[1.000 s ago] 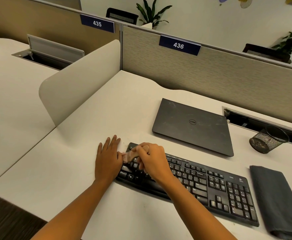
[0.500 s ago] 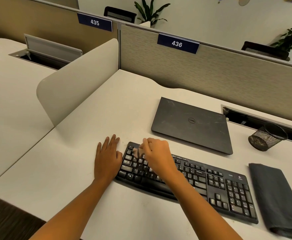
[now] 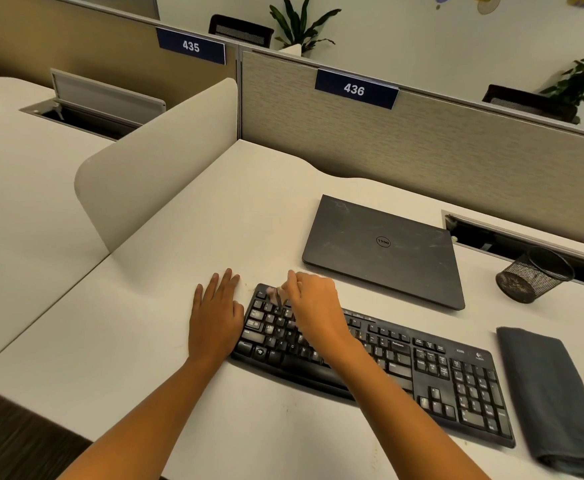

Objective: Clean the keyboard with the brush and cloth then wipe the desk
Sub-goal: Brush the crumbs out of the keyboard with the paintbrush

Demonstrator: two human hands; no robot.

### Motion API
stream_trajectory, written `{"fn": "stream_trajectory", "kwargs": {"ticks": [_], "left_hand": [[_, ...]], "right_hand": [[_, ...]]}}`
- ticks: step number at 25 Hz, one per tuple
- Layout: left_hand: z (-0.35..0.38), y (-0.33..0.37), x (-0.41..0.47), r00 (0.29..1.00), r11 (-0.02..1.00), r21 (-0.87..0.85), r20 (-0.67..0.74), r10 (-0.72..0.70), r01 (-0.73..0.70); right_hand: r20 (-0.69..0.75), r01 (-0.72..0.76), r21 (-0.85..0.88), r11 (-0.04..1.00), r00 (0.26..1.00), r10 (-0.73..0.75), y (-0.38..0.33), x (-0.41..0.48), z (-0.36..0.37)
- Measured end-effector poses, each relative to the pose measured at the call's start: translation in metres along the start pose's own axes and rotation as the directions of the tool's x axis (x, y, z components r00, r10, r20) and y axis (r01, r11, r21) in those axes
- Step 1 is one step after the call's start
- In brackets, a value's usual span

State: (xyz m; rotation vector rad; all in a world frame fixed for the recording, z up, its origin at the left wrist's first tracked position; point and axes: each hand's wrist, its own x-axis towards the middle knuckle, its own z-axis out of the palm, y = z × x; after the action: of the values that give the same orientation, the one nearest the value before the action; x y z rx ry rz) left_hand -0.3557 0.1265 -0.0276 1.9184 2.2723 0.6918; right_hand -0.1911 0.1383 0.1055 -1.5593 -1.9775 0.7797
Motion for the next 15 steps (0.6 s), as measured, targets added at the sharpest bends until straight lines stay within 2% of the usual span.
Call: {"fn": "stream_trajectory", "kwargs": {"ticks": [2, 6, 10, 15], "left_hand": [[0.000, 0.000, 0.000, 1.000, 1.000, -0.005, 0.005, 0.000, 0.000], [-0.001, 0.000, 0.000, 1.000, 1.000, -0.008, 0.008, 0.004, -0.004], [0.000, -0.001, 0.000, 1.000, 1.000, -0.011, 0.006, 0.000, 0.001], [-0.003, 0.001, 0.001, 1.000, 0.998, -0.058, 0.023, -0.019, 0.021]], "right_hand": [[0.057, -0.043, -0.009, 0.999, 0.997, 0.044, 0.001, 0.008, -0.008], [-0.011, -0.031, -0.021, 0.999, 0.999, 0.030, 0.005, 0.004, -0.013], [0.044, -0.054, -0.075, 0.996, 0.997, 0.057, 0.009, 0.005, -0.013], [0.001, -0.059, -0.088, 0.994, 0.998, 0.059, 0.009, 0.002, -0.008]]}}
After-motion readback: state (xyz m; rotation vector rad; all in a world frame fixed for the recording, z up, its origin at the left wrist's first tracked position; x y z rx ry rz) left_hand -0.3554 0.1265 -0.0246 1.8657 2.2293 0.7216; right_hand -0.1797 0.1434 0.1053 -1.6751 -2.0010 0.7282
